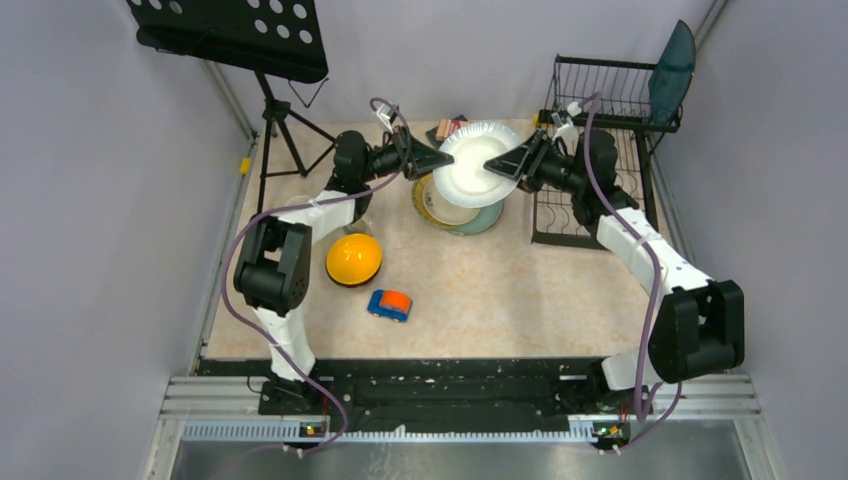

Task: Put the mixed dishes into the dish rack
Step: Insert the plate into the dish rack.

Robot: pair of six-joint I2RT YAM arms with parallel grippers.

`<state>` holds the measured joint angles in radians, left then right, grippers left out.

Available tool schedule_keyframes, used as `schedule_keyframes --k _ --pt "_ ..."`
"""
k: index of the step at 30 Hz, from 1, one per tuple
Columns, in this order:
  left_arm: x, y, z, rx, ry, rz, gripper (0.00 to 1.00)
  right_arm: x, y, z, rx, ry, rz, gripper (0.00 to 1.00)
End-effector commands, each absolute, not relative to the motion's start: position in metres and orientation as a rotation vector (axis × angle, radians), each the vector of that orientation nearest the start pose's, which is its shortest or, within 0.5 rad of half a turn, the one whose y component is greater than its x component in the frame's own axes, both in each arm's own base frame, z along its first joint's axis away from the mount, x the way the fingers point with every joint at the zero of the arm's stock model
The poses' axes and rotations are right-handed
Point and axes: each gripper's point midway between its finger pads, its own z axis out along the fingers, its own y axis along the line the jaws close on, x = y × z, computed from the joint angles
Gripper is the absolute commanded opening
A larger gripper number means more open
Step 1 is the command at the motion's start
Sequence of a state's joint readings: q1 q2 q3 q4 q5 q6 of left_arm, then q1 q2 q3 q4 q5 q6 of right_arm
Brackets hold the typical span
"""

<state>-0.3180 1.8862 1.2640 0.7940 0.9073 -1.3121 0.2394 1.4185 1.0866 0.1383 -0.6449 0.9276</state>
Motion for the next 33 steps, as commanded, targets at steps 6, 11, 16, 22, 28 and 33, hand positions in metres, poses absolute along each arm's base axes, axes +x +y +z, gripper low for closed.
schedule_keyframes --k 6,11,16,22,28,33 --pt "0.402 -0.308 0.309 0.107 1.678 -1.986 0.0 0.362 0.231 0.331 0.024 1.822 1.388 0.61" --pt "0.402 -0.306 0.311 0.111 1.675 -1.963 0.0 0.37 0.208 0.327 0.099 1.892 1.161 0.71" --pt "0.404 -0.305 0.307 0.102 1.695 -1.908 0.0 0.368 0.198 0.338 0.089 1.885 1.073 0.72" --pt "0.406 -0.305 0.309 0.102 1.696 -1.886 0.0 0.362 0.202 0.346 0.065 1.869 1.111 0.51" --pt "0.404 -0.305 0.314 0.115 1.679 -1.894 0.0 0.363 0.21 0.334 0.058 1.914 1.124 0.43" --pt "0.404 -0.305 0.315 0.116 1.669 -1.902 0.0 0.361 0.219 0.335 0.032 1.894 1.186 0.32"
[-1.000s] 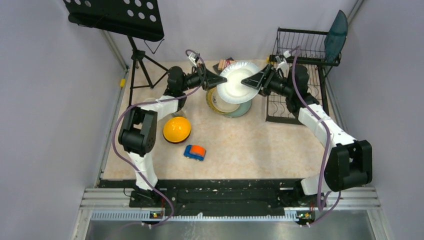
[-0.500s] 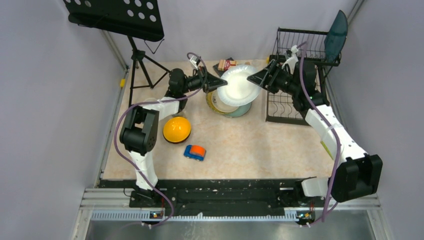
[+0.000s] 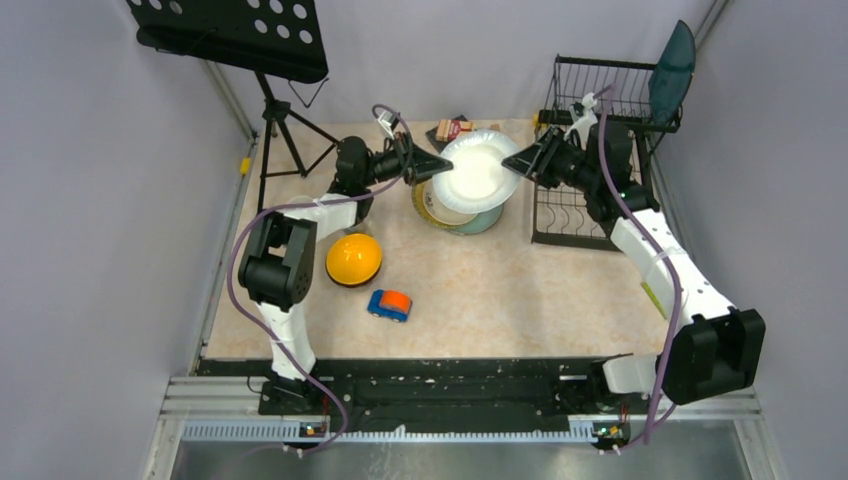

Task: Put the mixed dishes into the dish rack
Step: Insert the plate into the dish rack.

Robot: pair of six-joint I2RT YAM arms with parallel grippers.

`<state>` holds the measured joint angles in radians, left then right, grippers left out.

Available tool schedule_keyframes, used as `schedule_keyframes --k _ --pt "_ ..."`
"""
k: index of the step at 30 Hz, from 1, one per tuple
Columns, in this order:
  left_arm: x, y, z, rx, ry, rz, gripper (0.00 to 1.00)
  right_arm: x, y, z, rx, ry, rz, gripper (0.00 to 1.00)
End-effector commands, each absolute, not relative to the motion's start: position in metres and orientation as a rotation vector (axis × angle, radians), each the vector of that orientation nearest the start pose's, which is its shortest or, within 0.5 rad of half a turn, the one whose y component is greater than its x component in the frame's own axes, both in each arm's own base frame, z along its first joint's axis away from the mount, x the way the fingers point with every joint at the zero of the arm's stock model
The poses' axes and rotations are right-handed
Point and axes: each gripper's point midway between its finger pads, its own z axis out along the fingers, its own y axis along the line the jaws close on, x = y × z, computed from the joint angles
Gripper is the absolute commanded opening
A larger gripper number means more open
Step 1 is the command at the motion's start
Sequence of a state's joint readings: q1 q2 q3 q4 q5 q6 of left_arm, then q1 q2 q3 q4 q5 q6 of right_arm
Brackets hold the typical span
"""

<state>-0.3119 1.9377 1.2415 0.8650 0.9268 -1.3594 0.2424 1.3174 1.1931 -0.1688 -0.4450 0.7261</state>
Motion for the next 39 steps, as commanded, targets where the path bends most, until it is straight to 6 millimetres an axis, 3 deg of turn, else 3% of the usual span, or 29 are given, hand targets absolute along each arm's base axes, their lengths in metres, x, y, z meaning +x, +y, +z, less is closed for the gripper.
schedule_keyframes --k 1,3,6,10,13,17,22,24,28,30,32,33,39 --pt "0.404 -0.305 0.317 0.119 1.664 -1.907 0.0 0.361 0.221 0.335 0.029 1.898 1.191 0.29" --pt "0.402 -0.306 0.318 0.124 1.657 -1.916 0.0 0.362 0.222 0.331 0.031 1.908 1.19 0.2" --pt "0.401 -0.306 0.32 0.133 1.645 -1.922 0.0 0.364 0.222 0.326 0.041 1.922 1.182 0.32" --pt "0.4 -0.306 0.321 0.141 1.641 -1.925 0.0 0.365 0.223 0.325 0.053 1.913 1.19 0.3" --pt "0.399 -0.305 0.326 0.152 1.619 -1.933 0.0 0.367 0.221 0.323 0.075 1.914 1.185 0.42" --pt "0.395 -0.305 0.332 0.175 1.59 -1.953 0.0 0.372 0.217 0.307 0.154 1.967 1.154 0.46" --pt "0.392 -0.304 0.339 0.201 1.556 -1.963 0.0 0.372 0.217 0.303 0.177 1.973 1.159 0.44" --pt "0.393 -0.305 0.339 0.195 1.564 -1.966 0.0 0.371 0.217 0.306 0.158 1.963 1.162 0.43" --pt "0.395 -0.305 0.335 0.177 1.576 -1.964 0.0 0.365 0.225 0.321 0.083 1.901 1.232 0.28" --pt "0.396 -0.305 0.333 0.17 1.581 -1.962 0.0 0.364 0.227 0.323 0.069 1.901 1.244 0.16" --pt "0.397 -0.305 0.331 0.16 1.594 -1.956 0.0 0.363 0.226 0.324 0.064 1.899 1.238 0.14" --pt "0.398 -0.306 0.328 0.153 1.604 -1.952 0.0 0.363 0.225 0.324 0.067 1.9 1.228 0.08" --pt "0.402 -0.306 0.317 0.129 1.652 -1.912 0.0 0.365 0.216 0.33 0.061 1.9 1.14 0.0"
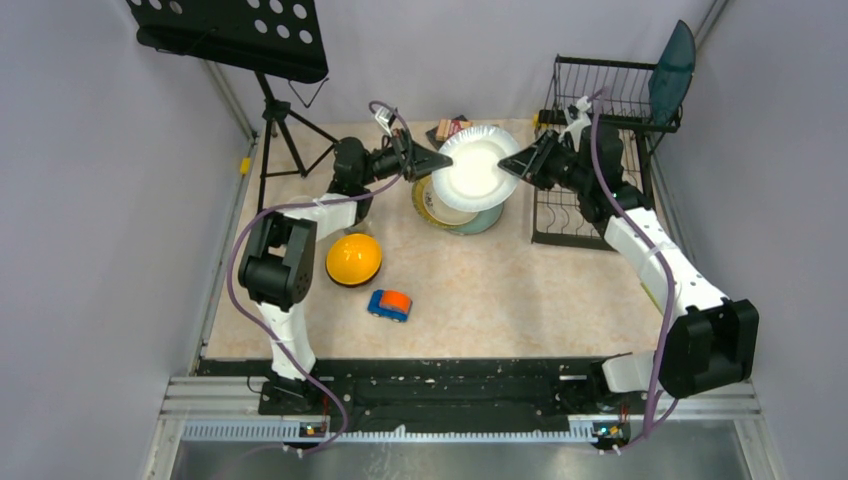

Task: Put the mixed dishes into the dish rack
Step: Insert the plate into the dish rack.

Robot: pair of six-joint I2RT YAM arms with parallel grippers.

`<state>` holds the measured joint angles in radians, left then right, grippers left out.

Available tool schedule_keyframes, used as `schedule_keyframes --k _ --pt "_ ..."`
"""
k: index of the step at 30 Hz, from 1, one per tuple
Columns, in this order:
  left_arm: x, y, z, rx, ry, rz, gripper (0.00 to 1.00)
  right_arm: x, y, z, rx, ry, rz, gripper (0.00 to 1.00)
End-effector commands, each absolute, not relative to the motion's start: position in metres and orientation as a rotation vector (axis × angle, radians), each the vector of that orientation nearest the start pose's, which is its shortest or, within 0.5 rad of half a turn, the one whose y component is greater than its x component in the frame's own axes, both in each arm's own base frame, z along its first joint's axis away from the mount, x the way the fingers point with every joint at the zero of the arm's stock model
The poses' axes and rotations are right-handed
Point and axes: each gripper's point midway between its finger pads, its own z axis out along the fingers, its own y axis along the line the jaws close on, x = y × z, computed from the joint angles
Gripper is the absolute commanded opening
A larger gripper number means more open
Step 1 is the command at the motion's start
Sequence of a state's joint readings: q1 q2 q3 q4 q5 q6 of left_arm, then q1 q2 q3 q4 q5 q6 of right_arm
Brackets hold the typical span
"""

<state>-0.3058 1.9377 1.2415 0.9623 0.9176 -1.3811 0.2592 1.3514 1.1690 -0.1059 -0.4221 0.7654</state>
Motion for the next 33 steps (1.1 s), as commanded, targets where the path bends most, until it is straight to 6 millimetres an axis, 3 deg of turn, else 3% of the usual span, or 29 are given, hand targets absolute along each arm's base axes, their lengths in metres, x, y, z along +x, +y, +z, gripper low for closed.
schedule_keyframes --k 1,3,5,8,15,17,21,28,33 --pt "0.403 -0.307 0.316 0.128 1.659 -1.906 0.0 0.366 0.215 0.331 0.058 1.902 1.125 0.0" --pt "0.404 -0.306 0.313 0.119 1.669 -1.895 0.0 0.365 0.213 0.335 0.041 1.903 1.107 0.05" --pt "0.404 -0.307 0.312 0.12 1.67 -1.894 0.0 0.364 0.214 0.338 0.033 1.899 1.108 0.32" --pt "0.404 -0.307 0.313 0.117 1.666 -1.888 0.0 0.362 0.212 0.342 0.045 1.888 1.111 0.39" --pt "0.405 -0.307 0.314 0.117 1.663 -1.882 0.0 0.359 0.214 0.344 0.07 1.873 1.146 0.34" --pt "0.405 -0.306 0.313 0.111 1.665 -1.882 0.0 0.358 0.213 0.344 0.08 1.863 1.149 0.27" --pt "0.404 -0.306 0.313 0.115 1.664 -1.883 0.0 0.358 0.208 0.348 0.101 1.848 1.127 0.37" --pt "0.403 -0.306 0.314 0.116 1.659 -1.885 0.0 0.356 0.21 0.353 0.113 1.831 1.18 0.41" --pt "0.402 -0.306 0.317 0.12 1.654 -1.891 0.0 0.357 0.207 0.348 0.139 1.841 1.175 0.3"
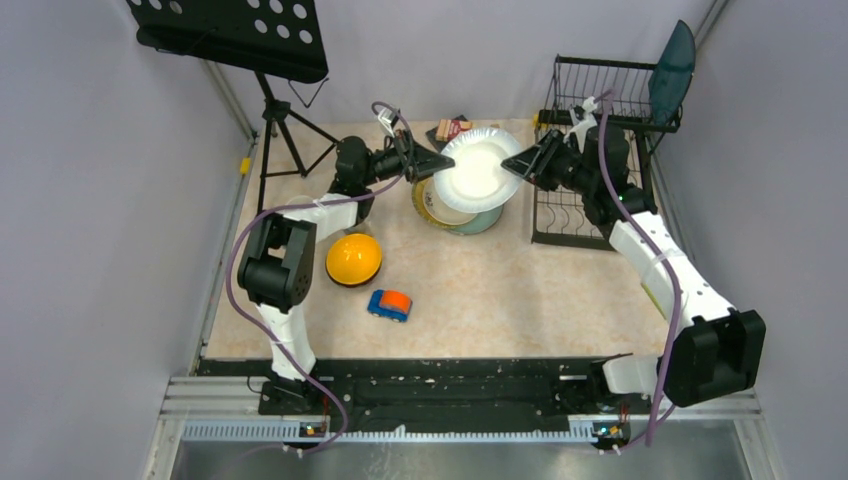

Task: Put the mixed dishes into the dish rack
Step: Insert the plate into the dish rack.

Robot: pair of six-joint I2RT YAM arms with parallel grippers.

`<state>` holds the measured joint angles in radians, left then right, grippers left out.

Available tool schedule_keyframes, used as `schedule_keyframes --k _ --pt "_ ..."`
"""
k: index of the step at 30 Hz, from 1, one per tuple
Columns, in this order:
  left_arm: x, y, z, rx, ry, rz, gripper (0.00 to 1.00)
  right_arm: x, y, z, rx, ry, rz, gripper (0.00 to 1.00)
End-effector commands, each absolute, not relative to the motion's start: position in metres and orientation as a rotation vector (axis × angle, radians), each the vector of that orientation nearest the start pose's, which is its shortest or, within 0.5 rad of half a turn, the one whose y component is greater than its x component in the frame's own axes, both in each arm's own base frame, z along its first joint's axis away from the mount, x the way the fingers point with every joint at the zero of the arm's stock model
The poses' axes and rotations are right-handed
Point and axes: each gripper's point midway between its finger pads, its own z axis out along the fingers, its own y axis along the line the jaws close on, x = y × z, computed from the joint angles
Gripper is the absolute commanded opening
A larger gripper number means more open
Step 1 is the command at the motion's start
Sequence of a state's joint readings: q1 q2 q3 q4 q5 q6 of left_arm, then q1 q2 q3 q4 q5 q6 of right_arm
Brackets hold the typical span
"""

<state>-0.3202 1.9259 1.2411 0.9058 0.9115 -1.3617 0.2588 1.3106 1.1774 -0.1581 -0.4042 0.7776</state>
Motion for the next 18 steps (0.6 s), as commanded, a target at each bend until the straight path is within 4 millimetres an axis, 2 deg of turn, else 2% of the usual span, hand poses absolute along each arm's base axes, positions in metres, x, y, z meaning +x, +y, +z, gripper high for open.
schedule_keyframes --k 1,7,11,15,18 --pt "0.402 -0.306 0.317 0.118 1.655 -1.891 0.0 0.356 0.208 0.348 0.135 1.839 1.182 0.21" --pt "0.403 -0.306 0.315 0.115 1.655 -1.891 0.0 0.351 0.212 0.356 0.083 1.803 1.219 0.0" --pt "0.403 -0.306 0.314 0.111 1.654 -1.899 0.01 0.354 0.21 0.359 0.048 1.811 1.164 0.0" --pt "0.402 -0.307 0.312 0.116 1.662 -1.901 0.29 0.361 0.199 0.352 0.071 1.86 1.052 0.0" --pt "0.402 -0.309 0.311 0.131 1.677 -1.882 0.42 0.364 0.194 0.352 0.069 1.873 0.992 0.0"
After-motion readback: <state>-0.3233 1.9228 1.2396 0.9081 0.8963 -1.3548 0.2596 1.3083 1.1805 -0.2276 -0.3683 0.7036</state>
